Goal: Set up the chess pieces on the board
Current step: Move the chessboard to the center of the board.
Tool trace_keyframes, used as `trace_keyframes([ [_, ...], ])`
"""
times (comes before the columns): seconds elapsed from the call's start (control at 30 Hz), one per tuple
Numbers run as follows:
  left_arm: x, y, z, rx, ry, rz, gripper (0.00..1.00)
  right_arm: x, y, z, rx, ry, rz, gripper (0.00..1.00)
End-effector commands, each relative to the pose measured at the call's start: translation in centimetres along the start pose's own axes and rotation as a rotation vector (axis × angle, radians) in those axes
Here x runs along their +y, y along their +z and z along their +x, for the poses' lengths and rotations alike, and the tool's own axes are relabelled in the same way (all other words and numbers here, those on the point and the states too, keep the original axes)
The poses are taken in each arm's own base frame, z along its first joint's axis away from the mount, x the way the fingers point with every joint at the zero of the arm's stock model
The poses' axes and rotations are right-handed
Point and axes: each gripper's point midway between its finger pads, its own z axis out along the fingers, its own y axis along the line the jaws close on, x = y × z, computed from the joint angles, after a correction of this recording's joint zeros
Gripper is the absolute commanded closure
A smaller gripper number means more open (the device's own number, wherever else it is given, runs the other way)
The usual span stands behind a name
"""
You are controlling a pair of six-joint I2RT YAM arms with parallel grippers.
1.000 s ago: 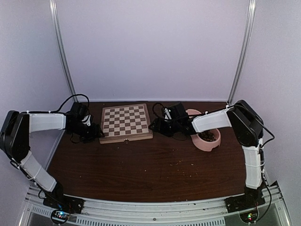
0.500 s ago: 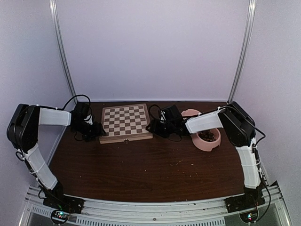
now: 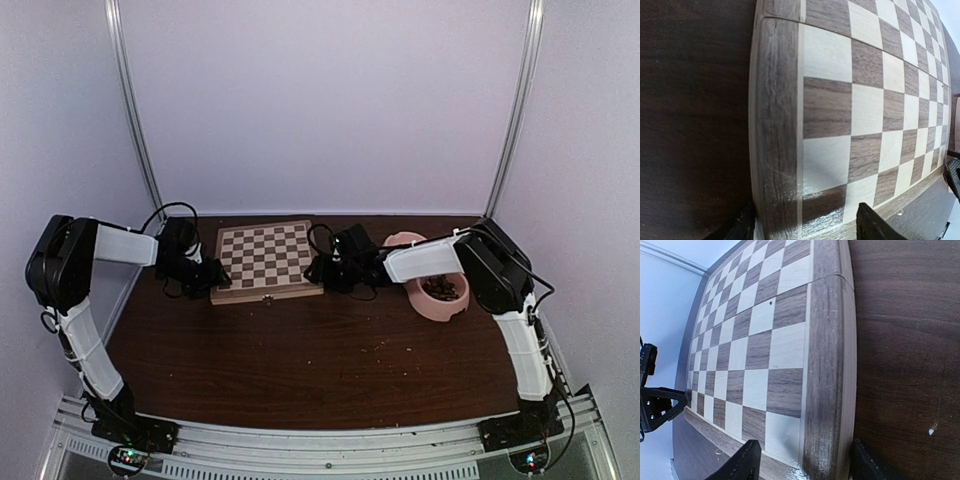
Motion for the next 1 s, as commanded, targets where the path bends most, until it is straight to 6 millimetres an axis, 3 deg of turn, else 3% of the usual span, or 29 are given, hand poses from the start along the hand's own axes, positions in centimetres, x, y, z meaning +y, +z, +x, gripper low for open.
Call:
trace_keyframes([
  [0.0,0.0,0.7,0.3,0.015,-0.014,0.030,0.36,-0.1,1.0,0.6,0.008,-0.034,0.038,0.39],
  [0.27,-0.5,0.7,1.4,0.040,-0.008,0.075,0.63,1.2,0.9,1.4,0.013,-0.063,0.011,0.61],
  [0.43,-0.8,0.2,2.8,0.055,0.020,0.059,0.63,1.8,0.1,2.1,0.015,-0.072,-0.005,0.70],
  [0.63,-1.3,0.1,7.1,0.116,0.066,0.032,0.63,1.6,-1.4,4.2,0.033,-0.075,-0.013,0.71],
  [0.83,-2.2,-1.2,10.8,0.139,0.091,0.027,0.62,1.3,-4.8,5.9,0.035,-0.086,-0.025,0.72],
  [0.97,-4.1,-3.0,14.0,0.141,0.132,0.052,0.62,0.2,-8.1,8.5,0.061,-0.107,-0.011,0.72],
])
